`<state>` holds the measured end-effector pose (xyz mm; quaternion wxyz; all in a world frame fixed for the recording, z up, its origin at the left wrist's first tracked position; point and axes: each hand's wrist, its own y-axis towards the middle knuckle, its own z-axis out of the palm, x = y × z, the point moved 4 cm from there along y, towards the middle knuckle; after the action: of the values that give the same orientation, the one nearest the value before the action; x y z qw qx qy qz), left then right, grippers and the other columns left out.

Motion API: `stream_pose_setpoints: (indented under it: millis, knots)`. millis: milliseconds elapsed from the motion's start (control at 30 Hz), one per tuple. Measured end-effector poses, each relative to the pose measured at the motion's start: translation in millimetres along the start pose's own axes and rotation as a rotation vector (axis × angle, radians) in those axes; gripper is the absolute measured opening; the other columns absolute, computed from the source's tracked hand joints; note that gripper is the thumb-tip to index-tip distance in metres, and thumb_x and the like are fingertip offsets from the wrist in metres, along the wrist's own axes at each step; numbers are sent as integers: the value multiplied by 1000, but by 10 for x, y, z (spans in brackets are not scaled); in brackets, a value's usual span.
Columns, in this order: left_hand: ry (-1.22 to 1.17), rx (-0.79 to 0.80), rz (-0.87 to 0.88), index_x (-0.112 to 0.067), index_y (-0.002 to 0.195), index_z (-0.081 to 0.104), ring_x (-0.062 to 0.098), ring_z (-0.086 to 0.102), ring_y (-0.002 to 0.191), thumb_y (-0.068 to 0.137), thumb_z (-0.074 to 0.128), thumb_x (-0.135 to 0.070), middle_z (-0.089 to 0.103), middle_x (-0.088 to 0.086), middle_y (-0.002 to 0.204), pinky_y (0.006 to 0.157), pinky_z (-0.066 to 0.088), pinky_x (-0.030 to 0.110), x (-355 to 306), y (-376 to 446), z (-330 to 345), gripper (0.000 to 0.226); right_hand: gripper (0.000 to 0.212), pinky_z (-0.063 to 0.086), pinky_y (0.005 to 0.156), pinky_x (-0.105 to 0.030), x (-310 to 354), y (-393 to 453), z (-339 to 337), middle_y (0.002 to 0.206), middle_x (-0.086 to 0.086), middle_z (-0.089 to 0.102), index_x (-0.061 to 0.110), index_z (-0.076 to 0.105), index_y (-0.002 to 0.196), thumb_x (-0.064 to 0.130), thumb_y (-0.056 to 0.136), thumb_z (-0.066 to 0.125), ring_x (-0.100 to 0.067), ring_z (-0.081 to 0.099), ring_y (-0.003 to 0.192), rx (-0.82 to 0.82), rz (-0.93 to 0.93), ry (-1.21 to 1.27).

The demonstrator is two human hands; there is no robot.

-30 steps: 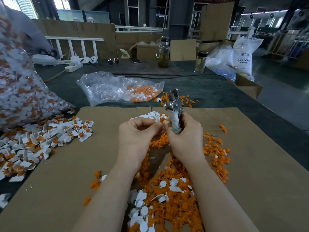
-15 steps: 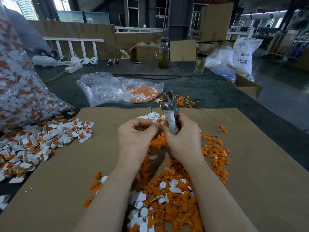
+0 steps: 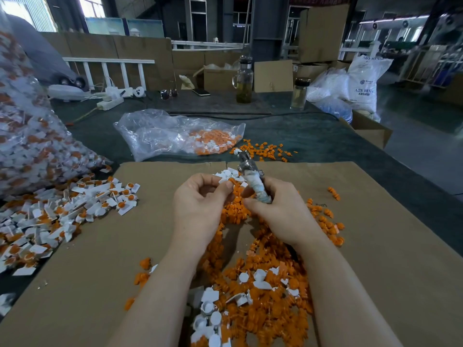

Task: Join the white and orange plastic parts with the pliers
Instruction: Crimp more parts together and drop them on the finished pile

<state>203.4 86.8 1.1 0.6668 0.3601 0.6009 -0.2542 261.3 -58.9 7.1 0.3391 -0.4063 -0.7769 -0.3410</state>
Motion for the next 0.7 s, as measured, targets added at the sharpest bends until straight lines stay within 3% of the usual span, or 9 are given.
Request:
stream_pose_setpoints:
  millis: [300, 400, 500, 600, 700]
  knots:
    - [-21, 34, 28, -14, 84, 68, 2, 68, 66, 89, 70, -11, 72, -3, 73, 60, 51, 11, -49, -2, -33, 6, 14, 59, 77, -40, -15, -40, -18, 94, -6, 70, 14, 61, 98, 19, 87, 69, -15, 72, 78, 254, 65, -13]
    - [-20, 50, 38, -14, 85, 67, 2, 68, 67, 90, 69, -11, 72, -2, 73, 61, 51, 10, -70, -7, -35, 5, 12, 58, 70, -27, -6, -50, 0, 92, -3, 69, 22, 58, 93, 18, 88, 68, -13, 72, 78, 314, 61, 15]
    - [-1, 77, 59, -13, 86, 68, 4, 68, 69, 90, 68, -11, 73, 1, 77, 64, 53, 12, -86, -11, -41, 4, 16, 46, 57, -10, 11, -49, 4, 87, 3, 68, 29, 56, 88, 17, 89, 68, -4, 69, 72, 324, 51, 10]
    - [-13, 92, 67, -11, 86, 67, 4, 68, 69, 91, 67, -10, 72, -1, 74, 65, 53, 13, -99, -14, -50, 5, 19, 41, 53, -6, 26, -49, 9, 79, 9, 61, 31, 56, 83, 18, 89, 68, 6, 61, 65, 306, 27, -27]
    - [-42, 100, 58, -7, 88, 67, 0, 67, 65, 91, 66, -7, 71, -1, 74, 60, 50, 9, -113, -13, -51, 3, 20, 43, 55, -11, 36, -41, 20, 77, 9, 60, 32, 55, 79, 18, 88, 67, 4, 59, 66, 278, -15, -97]
